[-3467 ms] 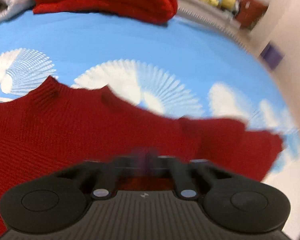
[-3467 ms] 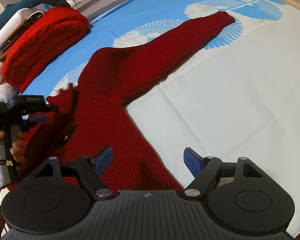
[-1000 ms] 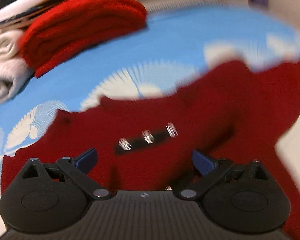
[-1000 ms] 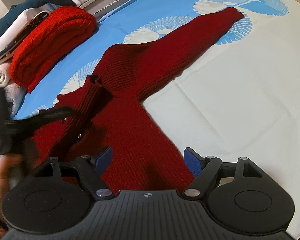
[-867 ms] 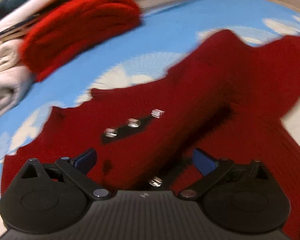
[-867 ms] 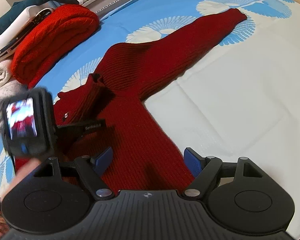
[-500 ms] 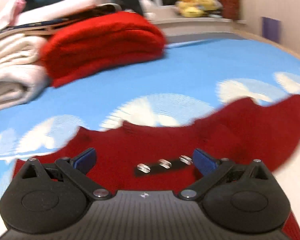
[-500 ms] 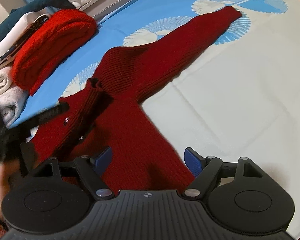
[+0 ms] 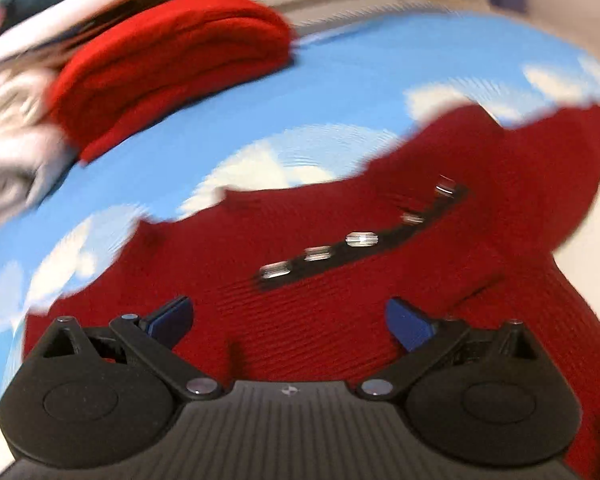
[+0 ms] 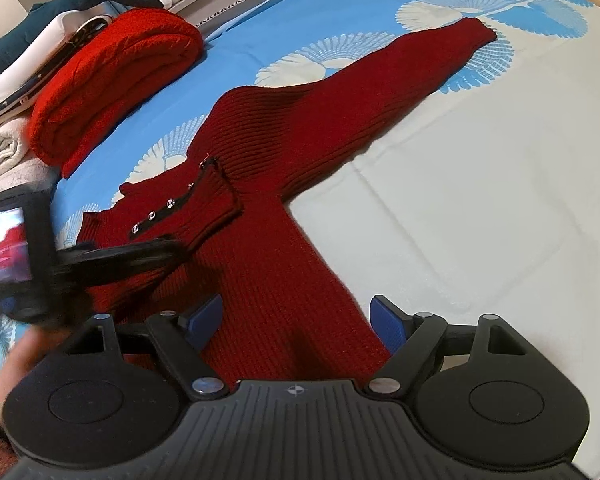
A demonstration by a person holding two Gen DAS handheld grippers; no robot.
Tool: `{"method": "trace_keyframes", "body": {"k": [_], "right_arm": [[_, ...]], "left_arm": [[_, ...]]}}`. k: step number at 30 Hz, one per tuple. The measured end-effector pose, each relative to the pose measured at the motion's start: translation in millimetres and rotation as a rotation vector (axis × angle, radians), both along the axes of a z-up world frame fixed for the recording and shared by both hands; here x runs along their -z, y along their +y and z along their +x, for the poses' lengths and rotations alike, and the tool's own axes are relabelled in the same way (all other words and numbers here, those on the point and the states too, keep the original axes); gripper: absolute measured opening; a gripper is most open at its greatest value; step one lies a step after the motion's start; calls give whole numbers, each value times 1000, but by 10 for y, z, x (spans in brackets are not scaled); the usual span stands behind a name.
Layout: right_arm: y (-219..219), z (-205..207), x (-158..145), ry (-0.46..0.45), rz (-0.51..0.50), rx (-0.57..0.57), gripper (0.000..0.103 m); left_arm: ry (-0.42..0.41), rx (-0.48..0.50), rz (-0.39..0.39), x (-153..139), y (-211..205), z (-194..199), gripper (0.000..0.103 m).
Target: Fold small clothes
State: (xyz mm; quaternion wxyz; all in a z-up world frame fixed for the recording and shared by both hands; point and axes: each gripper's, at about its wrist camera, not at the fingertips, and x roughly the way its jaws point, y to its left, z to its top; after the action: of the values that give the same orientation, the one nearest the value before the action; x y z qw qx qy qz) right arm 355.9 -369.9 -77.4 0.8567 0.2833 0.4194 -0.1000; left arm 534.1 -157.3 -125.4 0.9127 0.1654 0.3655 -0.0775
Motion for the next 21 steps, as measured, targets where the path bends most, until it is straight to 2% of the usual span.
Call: {"method": "trace_keyframes", "body": {"k": [3,6,9,12,14,15,17,18,19,21], "right_arm": [[-22,-3,11,1,3,12,82],[-5,13,42,10,2,12,82],[39,47,78,22,-18,15,82],[84,100,145,47,-48,14,82],[110,140,208,73,-73,12,82],[119,159,243,88,-85,13,82],[122,197,325,121,-101,17,82],[123,215,367,138,-104,19,82],[123,231,412,158,-103,22,82],[139,254,491,187,-96,19,83]], "left_arm": [[-18,-112,-14,-134,581,7,103],[-31,-280,6,-168,1308,90,103],[35,-465,-78,-115,2010,263,103],[117,-527,-159,-11,2389,408,103],[179,-502,-219,87,2453,497,102],[205,-481,-243,122,2453,503,97],[199,-431,-281,124,2390,497,47],[178,-434,-276,80,2342,493,42],[154,-442,-231,49,2304,477,27],[152,-442,-237,45,2311,409,26]]}}
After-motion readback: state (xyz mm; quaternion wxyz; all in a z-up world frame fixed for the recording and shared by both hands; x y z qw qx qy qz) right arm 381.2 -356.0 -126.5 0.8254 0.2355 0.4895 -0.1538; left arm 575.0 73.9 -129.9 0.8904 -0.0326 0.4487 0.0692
